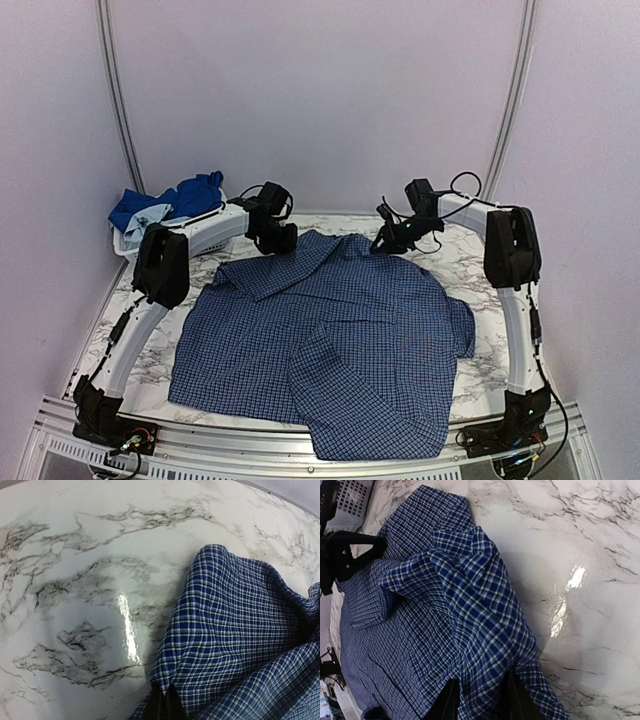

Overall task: Fold and stack the mixed laundry pile
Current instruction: Adjust the flattened shirt at the center of the board.

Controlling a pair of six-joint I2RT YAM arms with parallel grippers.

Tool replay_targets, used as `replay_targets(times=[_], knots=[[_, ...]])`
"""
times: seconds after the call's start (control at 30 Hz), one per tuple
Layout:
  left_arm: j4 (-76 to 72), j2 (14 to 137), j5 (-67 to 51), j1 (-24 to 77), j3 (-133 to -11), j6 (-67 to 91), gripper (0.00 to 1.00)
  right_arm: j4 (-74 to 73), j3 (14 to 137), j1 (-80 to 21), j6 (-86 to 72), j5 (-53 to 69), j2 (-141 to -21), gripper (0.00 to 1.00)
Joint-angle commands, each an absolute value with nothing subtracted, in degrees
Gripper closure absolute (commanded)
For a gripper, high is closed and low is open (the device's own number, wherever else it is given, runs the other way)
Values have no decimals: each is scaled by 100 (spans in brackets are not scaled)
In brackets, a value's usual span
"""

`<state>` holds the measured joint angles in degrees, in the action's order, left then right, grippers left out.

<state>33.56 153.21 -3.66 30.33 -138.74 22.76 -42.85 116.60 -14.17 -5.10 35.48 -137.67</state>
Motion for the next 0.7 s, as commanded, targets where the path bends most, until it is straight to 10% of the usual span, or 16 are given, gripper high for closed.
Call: replay_targets(times=[0.0, 0.4, 0.67], knots=[[2757, 15156, -512, 3031, -14080, 2477, 100, -4305, 11565, -1580, -293, 3901, -13126, 78], [1496, 13998, -612, 3500, -14017, 2146, 100, -3748, 9344, -2362, -106, 3992, -11721, 87], [902, 11861, -1515, 4377, -11264, 362, 100, -3483, 8278, -1929, -50, 4673, -10169, 40]])
